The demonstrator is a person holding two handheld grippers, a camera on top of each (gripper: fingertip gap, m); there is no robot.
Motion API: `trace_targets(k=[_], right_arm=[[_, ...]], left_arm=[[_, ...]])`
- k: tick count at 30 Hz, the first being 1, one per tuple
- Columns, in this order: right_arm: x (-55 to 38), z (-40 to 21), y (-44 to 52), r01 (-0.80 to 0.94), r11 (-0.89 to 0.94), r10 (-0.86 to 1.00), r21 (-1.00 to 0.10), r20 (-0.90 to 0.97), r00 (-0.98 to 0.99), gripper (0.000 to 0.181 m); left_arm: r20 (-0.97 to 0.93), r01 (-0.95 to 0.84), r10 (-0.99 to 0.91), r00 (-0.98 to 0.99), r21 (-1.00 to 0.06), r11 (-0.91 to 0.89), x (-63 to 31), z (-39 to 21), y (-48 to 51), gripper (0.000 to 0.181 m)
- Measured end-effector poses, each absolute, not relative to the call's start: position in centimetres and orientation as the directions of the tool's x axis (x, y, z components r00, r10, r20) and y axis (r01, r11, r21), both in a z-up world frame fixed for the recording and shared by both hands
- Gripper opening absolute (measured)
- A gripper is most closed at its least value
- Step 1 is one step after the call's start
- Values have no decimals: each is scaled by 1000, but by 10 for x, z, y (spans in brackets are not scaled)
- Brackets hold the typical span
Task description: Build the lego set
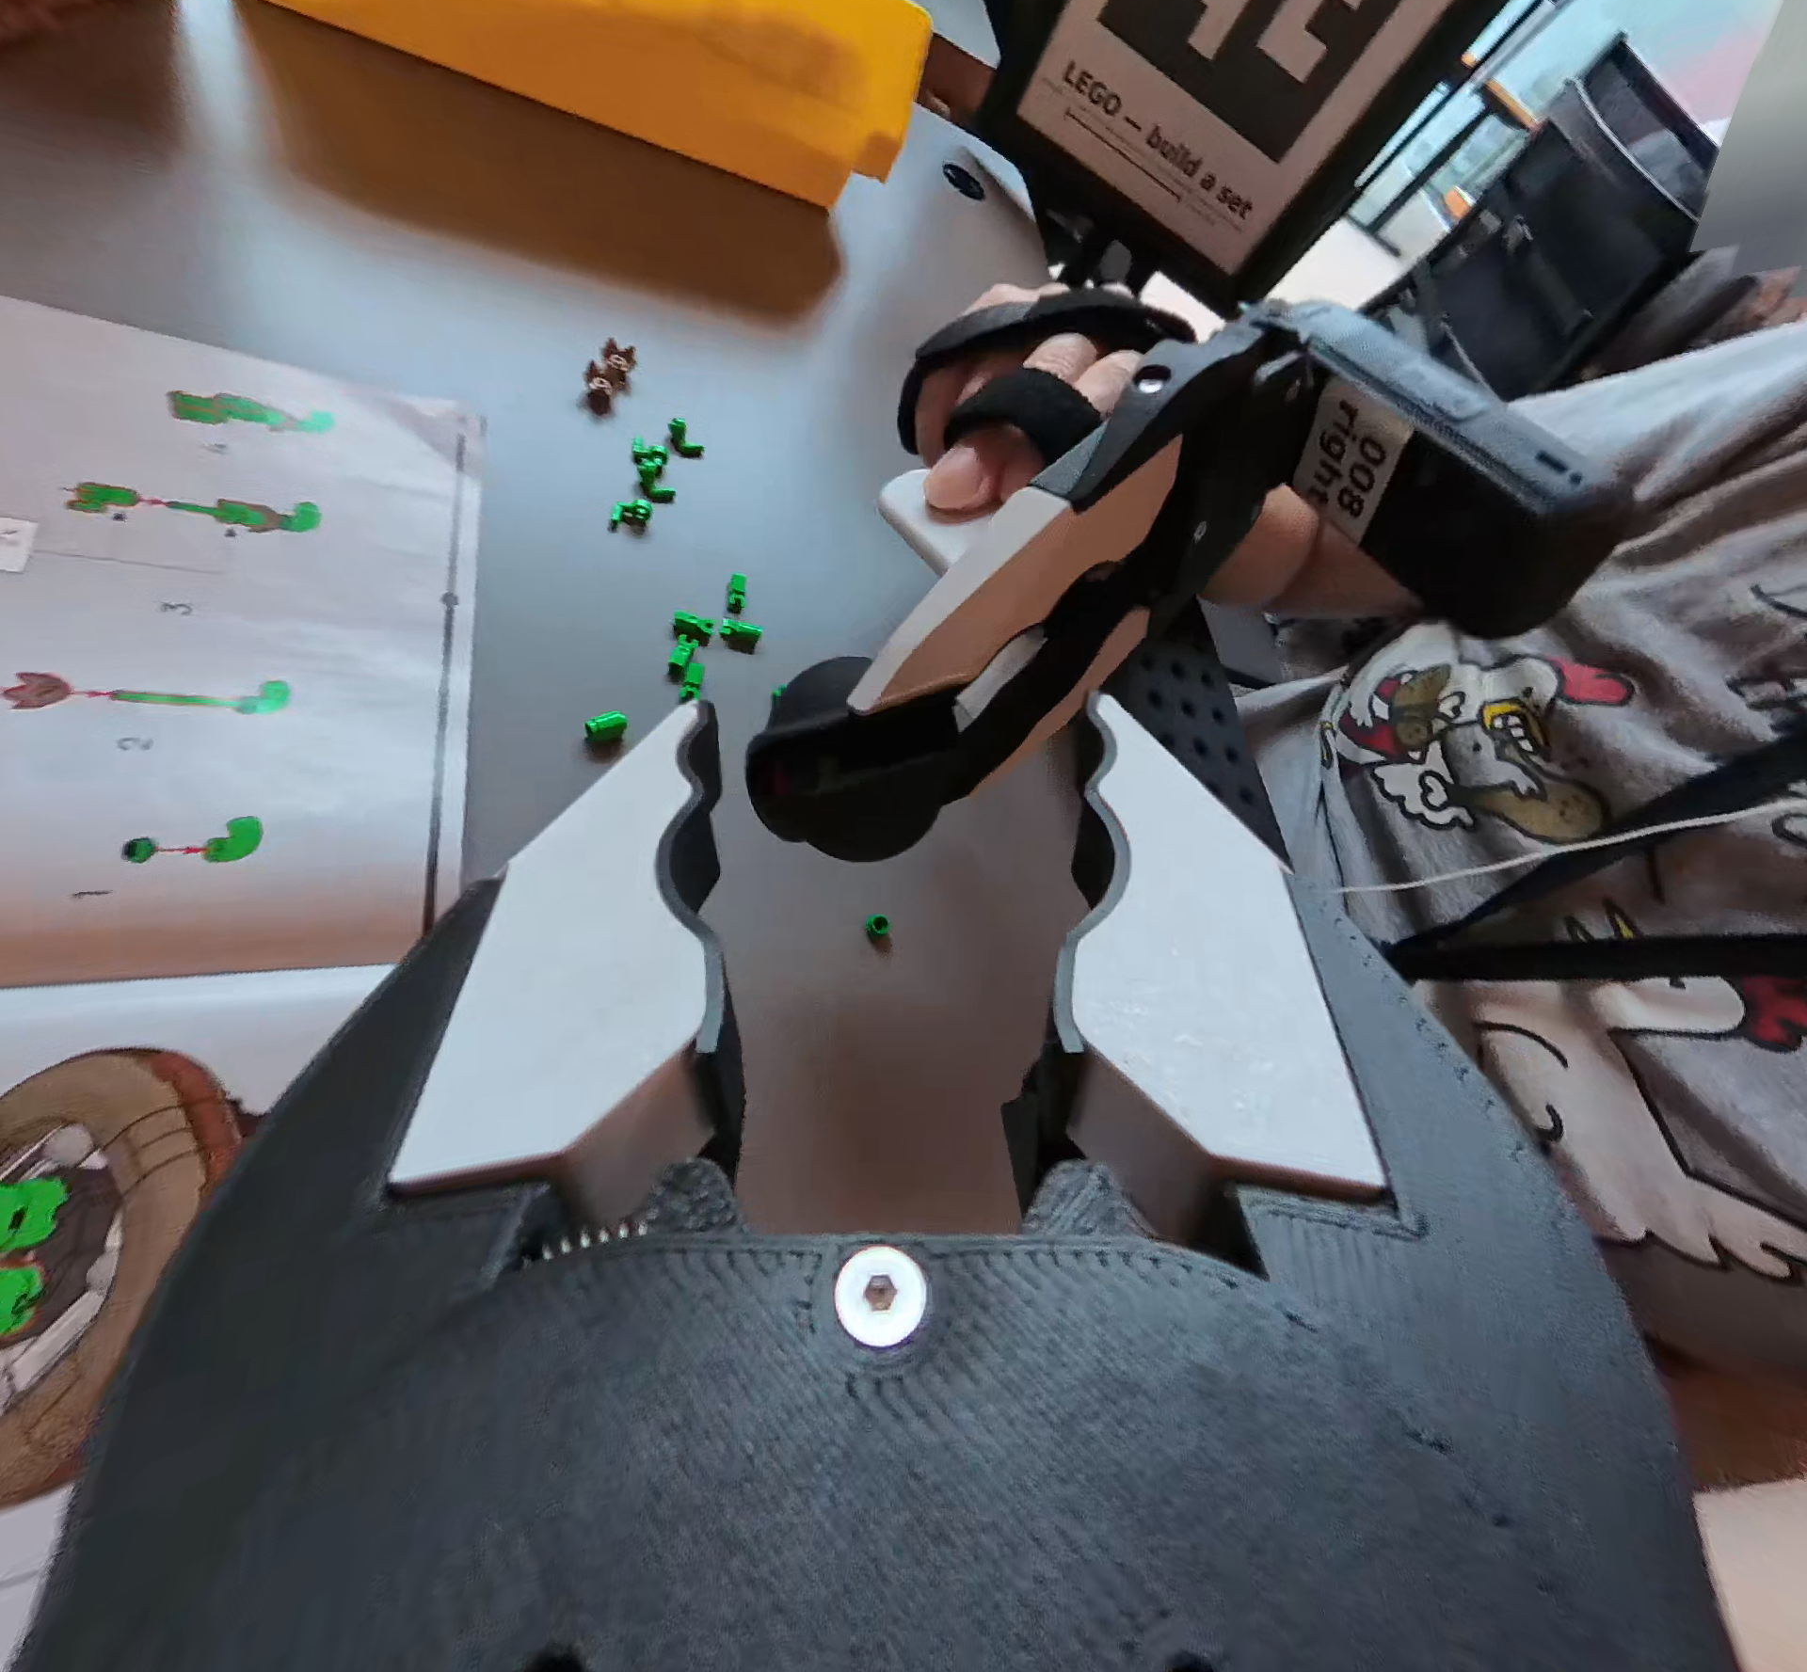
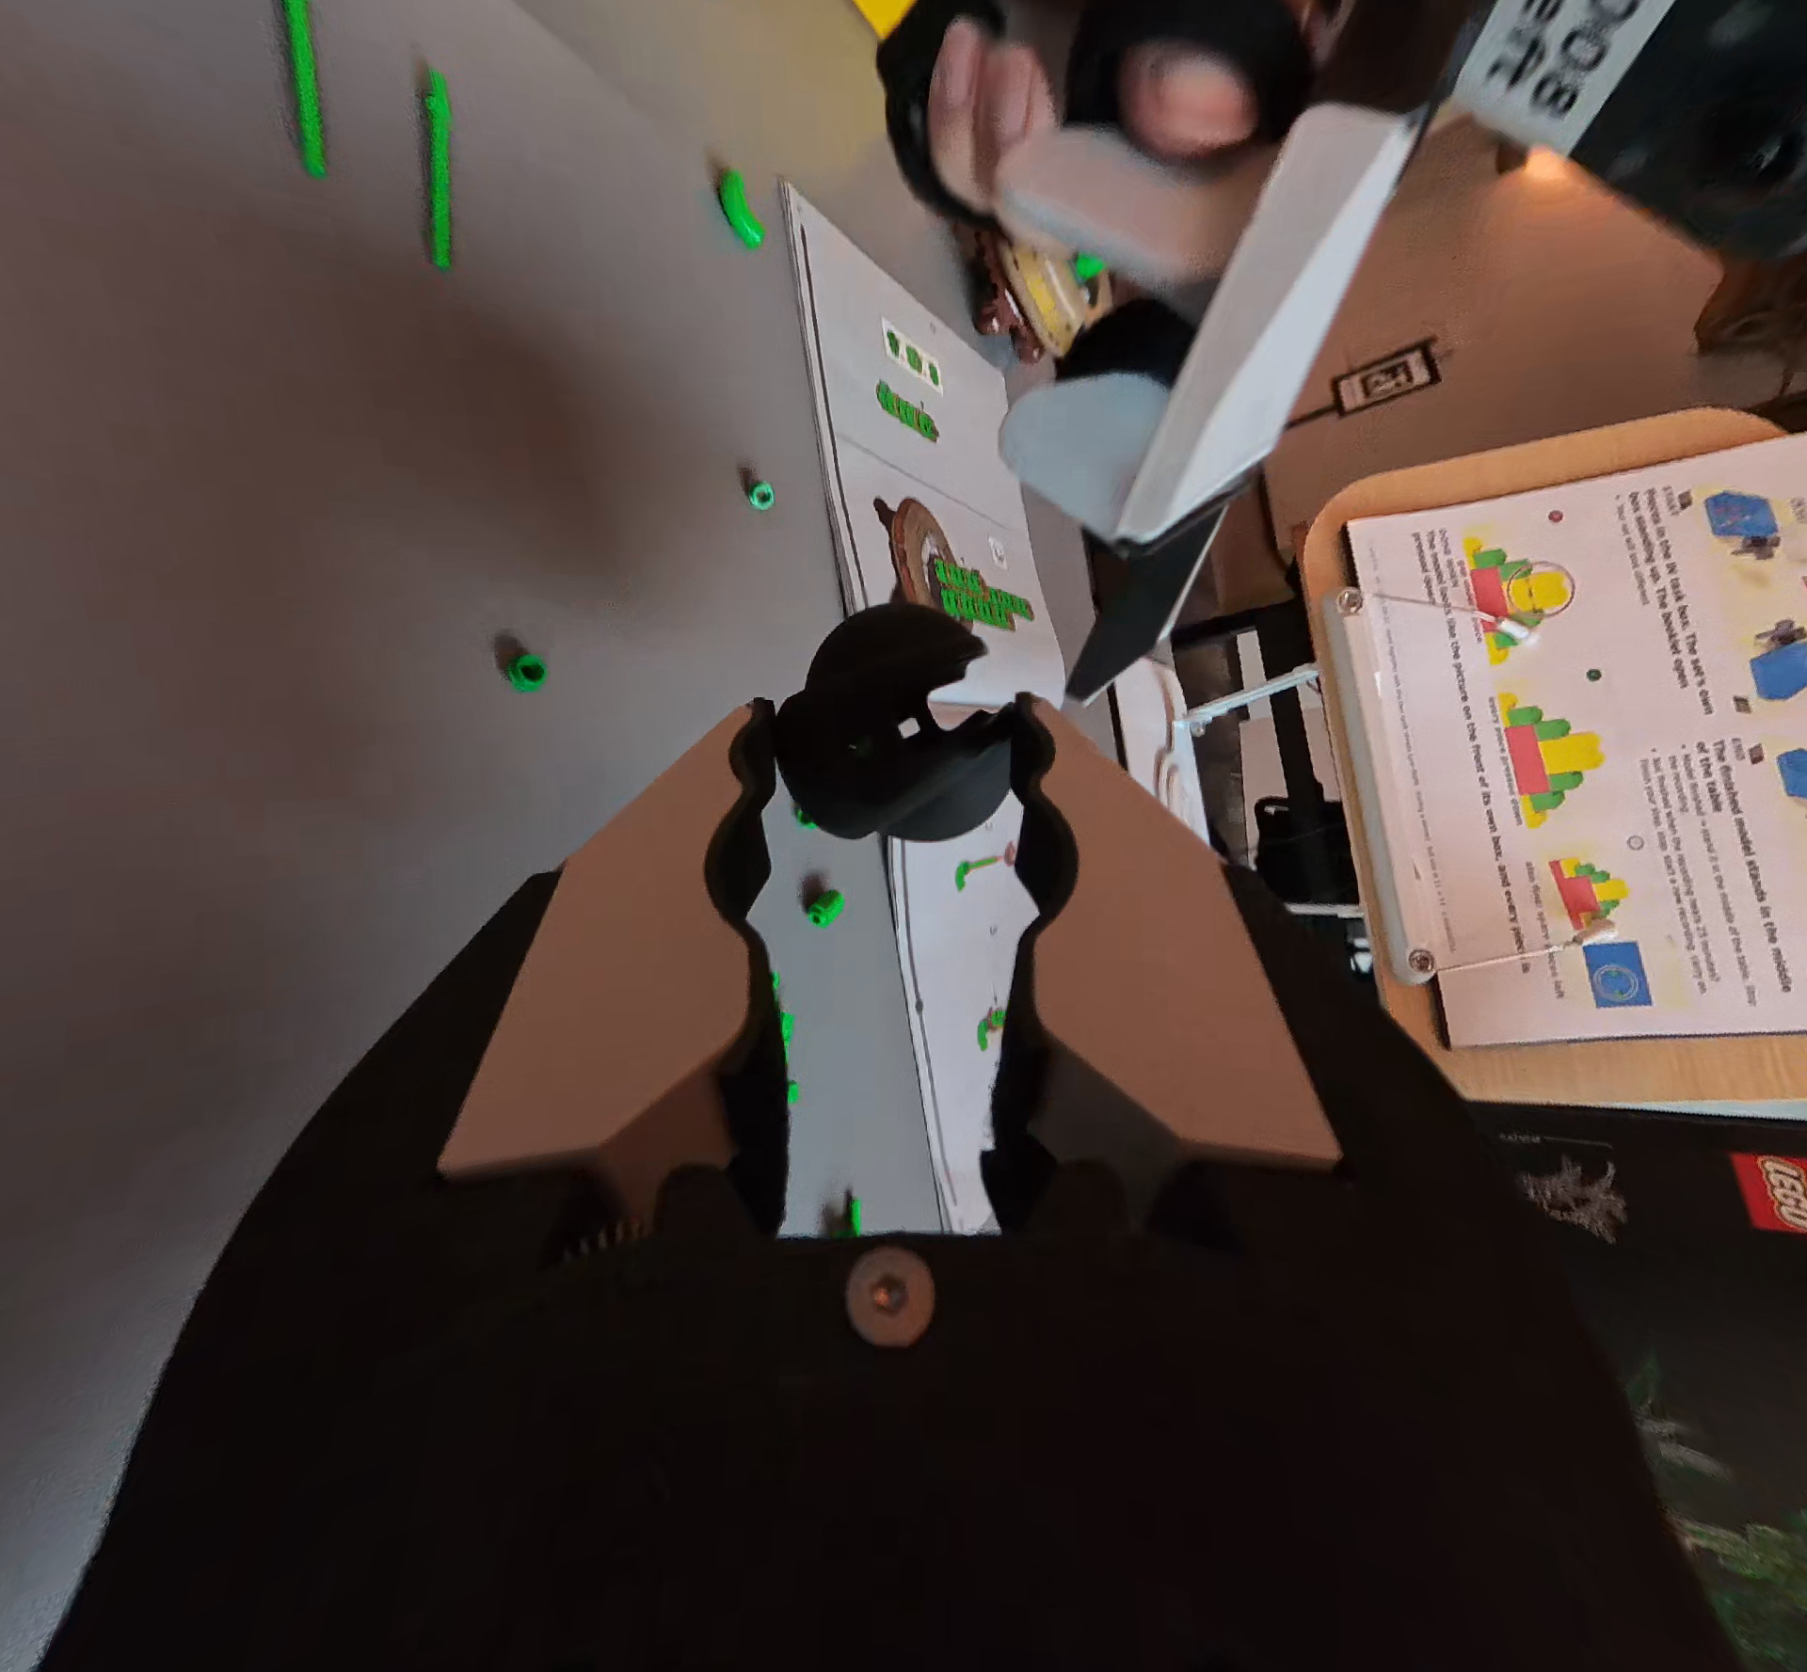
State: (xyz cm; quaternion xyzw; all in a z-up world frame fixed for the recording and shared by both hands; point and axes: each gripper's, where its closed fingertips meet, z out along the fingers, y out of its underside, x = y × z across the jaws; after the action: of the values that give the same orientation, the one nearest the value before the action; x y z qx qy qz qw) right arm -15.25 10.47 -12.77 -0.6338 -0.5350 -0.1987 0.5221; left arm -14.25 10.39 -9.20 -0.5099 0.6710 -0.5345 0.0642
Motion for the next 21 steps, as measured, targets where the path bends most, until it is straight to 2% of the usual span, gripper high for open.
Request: trace_targets(k=[5,10,15,18,21], right_arm=[[-170,-104,89,764,213,528,-609,730,435,46],[-178,-74,70,580,288,601,-762,616,510,46],[-182,-64,61,460,291,677,-839,520,520,45],[-178,-66,64,439,259,689,-860,483,540,46],[-163,-65,76,468,234,623,-852,501,600,47]], left_arm=[[426,-575,-666,-612,-818,4,-156,-93,81,75],[415,-533,-576,-705,-845,45,-167,-86,60,68],[434,-513,-499,-750,-858,25,-169,-77,46,49],[493,-562,-502,-711,-827,-16,-165,-78,50,49],[578,-610,-529,-621,-781,-137,-151,-75,62,49]])
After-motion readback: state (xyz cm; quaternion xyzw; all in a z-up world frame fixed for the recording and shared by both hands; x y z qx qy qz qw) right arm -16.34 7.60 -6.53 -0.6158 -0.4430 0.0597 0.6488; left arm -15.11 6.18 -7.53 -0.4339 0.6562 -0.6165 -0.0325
